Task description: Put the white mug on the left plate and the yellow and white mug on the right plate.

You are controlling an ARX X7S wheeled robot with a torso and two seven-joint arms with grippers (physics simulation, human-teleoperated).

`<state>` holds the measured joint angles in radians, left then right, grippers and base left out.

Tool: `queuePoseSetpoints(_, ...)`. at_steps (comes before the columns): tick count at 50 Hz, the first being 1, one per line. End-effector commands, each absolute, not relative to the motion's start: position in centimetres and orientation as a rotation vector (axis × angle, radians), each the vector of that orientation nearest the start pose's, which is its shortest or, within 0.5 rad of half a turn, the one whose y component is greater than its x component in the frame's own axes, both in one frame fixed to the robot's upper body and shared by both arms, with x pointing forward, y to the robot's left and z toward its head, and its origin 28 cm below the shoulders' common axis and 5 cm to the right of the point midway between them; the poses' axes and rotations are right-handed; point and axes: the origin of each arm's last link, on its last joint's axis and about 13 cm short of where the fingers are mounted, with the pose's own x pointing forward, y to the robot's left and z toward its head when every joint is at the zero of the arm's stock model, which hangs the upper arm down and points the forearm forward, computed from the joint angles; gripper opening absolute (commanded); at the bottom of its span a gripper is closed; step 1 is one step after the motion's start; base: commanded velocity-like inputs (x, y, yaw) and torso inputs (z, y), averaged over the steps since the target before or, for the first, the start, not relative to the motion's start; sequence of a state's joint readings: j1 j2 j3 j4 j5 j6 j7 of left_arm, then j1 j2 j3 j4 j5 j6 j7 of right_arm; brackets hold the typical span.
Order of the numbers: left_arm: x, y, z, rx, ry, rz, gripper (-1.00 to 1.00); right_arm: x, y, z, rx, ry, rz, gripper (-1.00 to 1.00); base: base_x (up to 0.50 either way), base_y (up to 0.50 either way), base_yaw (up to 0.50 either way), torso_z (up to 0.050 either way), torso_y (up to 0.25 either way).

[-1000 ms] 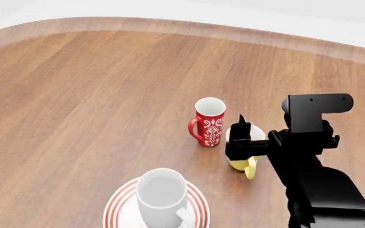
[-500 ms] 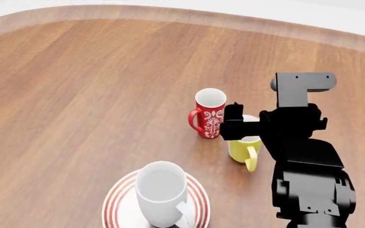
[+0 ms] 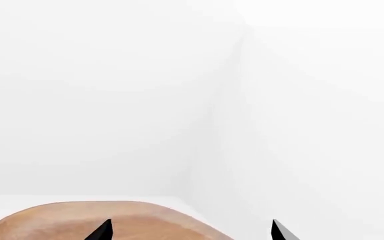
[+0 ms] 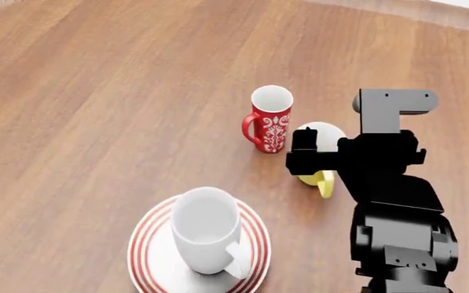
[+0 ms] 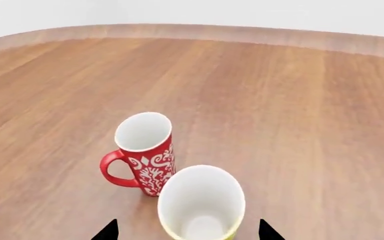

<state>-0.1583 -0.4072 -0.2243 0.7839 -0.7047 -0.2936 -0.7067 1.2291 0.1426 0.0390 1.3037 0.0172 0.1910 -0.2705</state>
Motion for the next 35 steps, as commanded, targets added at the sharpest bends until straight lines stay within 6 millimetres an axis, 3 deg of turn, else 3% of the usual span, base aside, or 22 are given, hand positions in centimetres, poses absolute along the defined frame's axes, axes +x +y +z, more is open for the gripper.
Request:
queuePoseSetpoints(1,19.06,26.65,20.39,-0.328,-0.564,0.413,1.00,41.39,-16.23,14.25,0.064,0.244,0.102,1.00,0.00,0.00,0.00,0.000,-0.250)
queuePoseSetpoints(6,19.09,26.66,20.38,-0.345,-0.556,0.409,1.00,41.39,-16.26,14.25,0.063,0.242,0.104,1.00,0.00,0.00,0.00,0.000,-0.250)
queuePoseSetpoints(24,18.71,26.51,20.53,-0.351,-0.585,0.391,1.00,41.48,-16.95,14.91,0.060,0.227,0.078,1.00,0.00,0.00,0.00,0.000,0.000)
queuePoseSetpoints(35,18.69,26.49,20.56,-0.365,-0.586,0.388,1.00,41.49,-17.02,14.97,0.060,0.227,0.079,1.00,0.00,0.00,0.00,0.000,-0.175)
